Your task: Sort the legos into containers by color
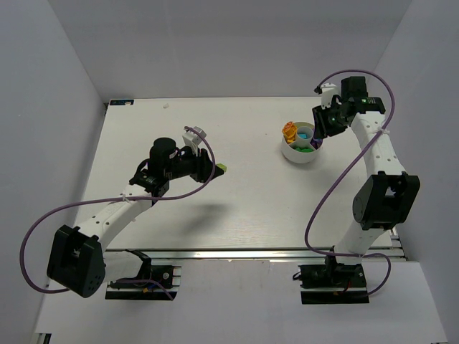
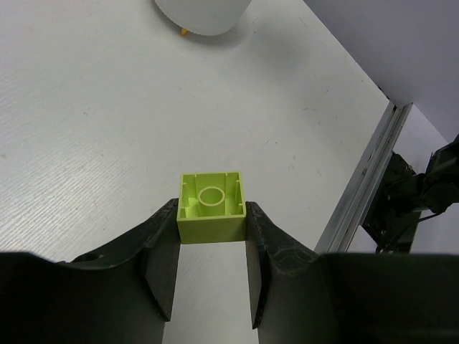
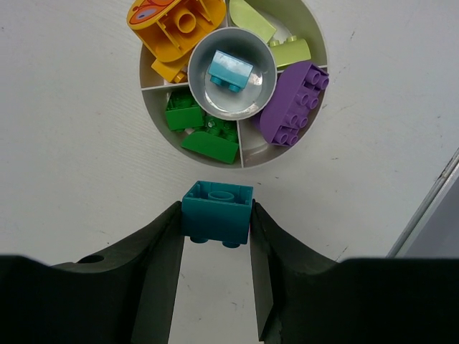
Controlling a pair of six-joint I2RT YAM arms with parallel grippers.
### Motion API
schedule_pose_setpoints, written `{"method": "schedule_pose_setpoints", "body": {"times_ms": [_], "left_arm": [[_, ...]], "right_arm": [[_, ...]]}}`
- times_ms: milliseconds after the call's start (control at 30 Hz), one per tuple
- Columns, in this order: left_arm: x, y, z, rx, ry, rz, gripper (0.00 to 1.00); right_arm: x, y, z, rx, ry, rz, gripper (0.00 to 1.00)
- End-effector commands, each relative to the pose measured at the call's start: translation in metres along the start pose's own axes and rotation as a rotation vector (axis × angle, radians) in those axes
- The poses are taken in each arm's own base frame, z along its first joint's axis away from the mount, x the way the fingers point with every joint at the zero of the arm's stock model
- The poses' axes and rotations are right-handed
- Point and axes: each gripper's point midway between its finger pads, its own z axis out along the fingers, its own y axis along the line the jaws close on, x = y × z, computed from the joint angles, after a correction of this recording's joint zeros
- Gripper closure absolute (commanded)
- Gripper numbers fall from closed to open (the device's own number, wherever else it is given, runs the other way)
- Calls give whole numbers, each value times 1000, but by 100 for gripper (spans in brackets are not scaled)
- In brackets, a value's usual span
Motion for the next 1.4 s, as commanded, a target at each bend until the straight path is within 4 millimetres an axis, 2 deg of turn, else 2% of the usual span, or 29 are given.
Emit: {"method": "schedule_pose_setpoints", "body": {"times_ms": [0, 767, 1067, 1300, 1367], "left_arm": [[-8, -8, -7, 23, -24, 32, 100], [-8, -9, -7, 28, -24, 35, 100], [-9, -11, -8, 33, -30, 36, 100], [-6, -8, -6, 28, -18, 32, 100], [-6, -8, -6, 25, -20, 33, 100]], "right_arm": [[-9, 0, -10, -3, -30, -10, 100], [-10, 2, -11, -13, -32, -8, 100], [-26, -3, -14, 6, -79, 15, 100], [-40, -9, -7, 23, -125, 31, 100], [-40, -11, 2, 12, -113, 39, 100]]}}
